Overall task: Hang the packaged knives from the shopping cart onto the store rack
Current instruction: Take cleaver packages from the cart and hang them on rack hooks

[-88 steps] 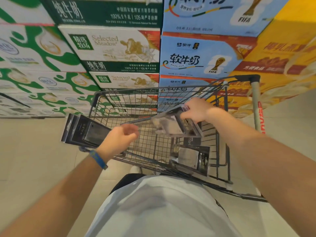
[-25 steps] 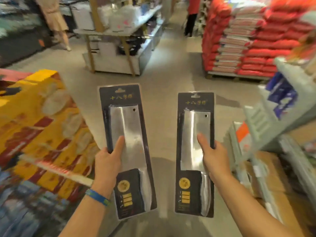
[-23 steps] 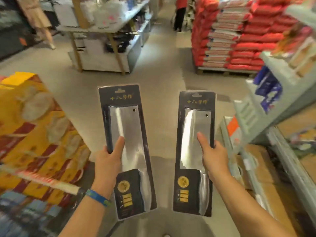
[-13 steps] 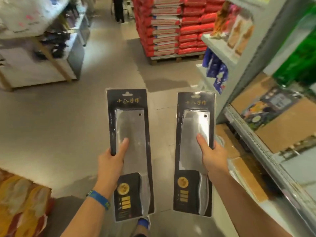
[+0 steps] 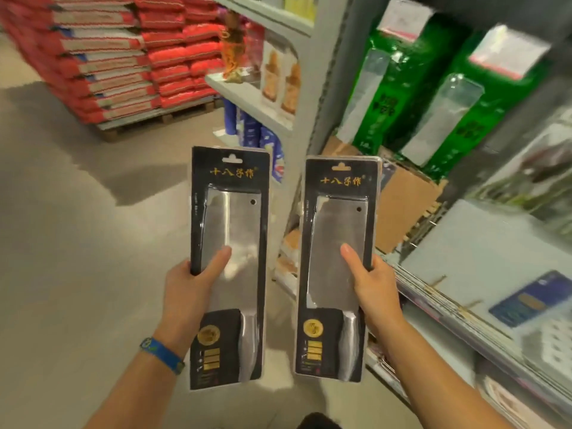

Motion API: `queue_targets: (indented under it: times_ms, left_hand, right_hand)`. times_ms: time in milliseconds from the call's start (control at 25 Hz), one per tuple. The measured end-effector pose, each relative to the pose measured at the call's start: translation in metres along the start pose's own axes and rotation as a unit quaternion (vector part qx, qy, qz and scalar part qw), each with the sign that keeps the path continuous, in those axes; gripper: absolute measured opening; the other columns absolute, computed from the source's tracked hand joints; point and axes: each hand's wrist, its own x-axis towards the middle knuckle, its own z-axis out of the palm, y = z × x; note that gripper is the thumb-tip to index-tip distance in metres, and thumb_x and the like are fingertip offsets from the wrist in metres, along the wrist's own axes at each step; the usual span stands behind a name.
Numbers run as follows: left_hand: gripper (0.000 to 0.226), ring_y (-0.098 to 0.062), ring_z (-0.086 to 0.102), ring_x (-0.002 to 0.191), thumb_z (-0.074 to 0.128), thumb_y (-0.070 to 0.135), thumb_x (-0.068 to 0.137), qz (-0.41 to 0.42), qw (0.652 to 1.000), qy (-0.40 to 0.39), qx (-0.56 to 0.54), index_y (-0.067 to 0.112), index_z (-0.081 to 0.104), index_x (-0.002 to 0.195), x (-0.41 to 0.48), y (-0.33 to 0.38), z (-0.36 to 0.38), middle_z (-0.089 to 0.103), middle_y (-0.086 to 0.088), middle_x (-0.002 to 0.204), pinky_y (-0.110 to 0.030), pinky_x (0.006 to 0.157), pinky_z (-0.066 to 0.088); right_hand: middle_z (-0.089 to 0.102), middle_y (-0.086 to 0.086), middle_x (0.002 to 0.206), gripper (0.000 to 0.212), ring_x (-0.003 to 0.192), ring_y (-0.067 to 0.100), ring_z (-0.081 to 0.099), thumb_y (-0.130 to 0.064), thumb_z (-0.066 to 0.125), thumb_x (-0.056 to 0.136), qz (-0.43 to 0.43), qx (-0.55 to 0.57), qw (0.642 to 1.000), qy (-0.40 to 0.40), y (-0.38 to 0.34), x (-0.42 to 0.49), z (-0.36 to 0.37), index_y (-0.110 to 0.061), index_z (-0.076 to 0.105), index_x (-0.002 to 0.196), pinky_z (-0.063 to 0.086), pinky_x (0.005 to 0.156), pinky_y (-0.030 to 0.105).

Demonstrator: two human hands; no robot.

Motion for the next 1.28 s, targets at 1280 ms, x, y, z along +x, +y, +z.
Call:
queue_targets:
  times_ms: [1280]
  left_hand:
    - [0.069,-0.013,0.070,0.070,0.065,0.089,0.053,0.420,0.855,-0.276,-0.129,0.023,0.070,0.071,0.047,0.502,0.461,0.072,0.016,0.069,-0.034,0.061,0.058]
  right_hand:
    - [0.036,0.005,0.060,0.079,0.057,0.023,0.036,-0.090,0.061,0.069,-0.351,-0.123,0.721,0.585,-0.402,0.162,-0.364,-0.016,0.034,0.063,0.035,0.056,0.043]
